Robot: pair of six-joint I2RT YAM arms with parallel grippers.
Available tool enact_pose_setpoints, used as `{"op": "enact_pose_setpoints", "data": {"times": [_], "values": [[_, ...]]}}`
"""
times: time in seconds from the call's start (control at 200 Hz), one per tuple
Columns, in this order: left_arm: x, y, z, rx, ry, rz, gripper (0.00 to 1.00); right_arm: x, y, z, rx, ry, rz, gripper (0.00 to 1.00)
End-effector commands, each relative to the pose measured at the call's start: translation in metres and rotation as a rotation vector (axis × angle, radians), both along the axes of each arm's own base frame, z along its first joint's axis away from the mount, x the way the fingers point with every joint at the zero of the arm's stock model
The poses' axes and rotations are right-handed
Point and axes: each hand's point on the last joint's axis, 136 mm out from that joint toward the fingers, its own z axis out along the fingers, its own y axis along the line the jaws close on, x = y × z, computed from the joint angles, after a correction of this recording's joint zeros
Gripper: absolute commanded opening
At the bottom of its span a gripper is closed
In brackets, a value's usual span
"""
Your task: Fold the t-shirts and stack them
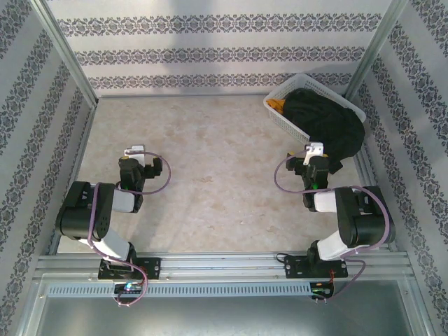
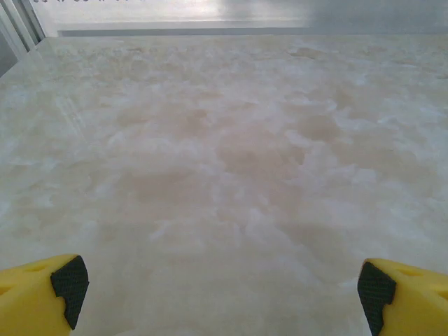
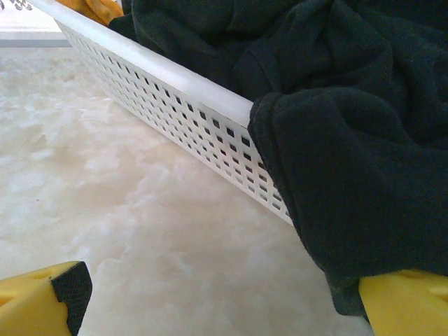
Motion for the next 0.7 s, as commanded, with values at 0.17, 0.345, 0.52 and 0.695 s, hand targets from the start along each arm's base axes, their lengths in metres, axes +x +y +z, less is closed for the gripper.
{"op": "enact_pose_setpoints", "data": {"times": [0.17, 0.345, 0.52, 0.695], "values": [[0.0033, -0.0002, 0.0063, 0.022, -0.01, -0.005, 1.0, 0.0074, 0.0058, 0.0163, 0.011, -0.059, 0.021, 0.98], [0.0033, -0.0006, 0.0076, 0.021, -0.016, -0.007, 1.0, 0.0075, 0.0059, 0.0164, 0.012, -0.06, 0.021, 0.98], [0.0022, -0.0017, 0.008, 0.022, -0.023, -0.014, 1.0, 0.0074, 0.0063, 0.0164, 0.013, -0.06, 0.022, 0.98], [0.0004, 0.0006, 0.0086, 0.02, -0.032, 0.0, 1.0, 0.0065, 0.0068, 0.0169, 0.011, -0.062, 0.025, 0.98]]}}
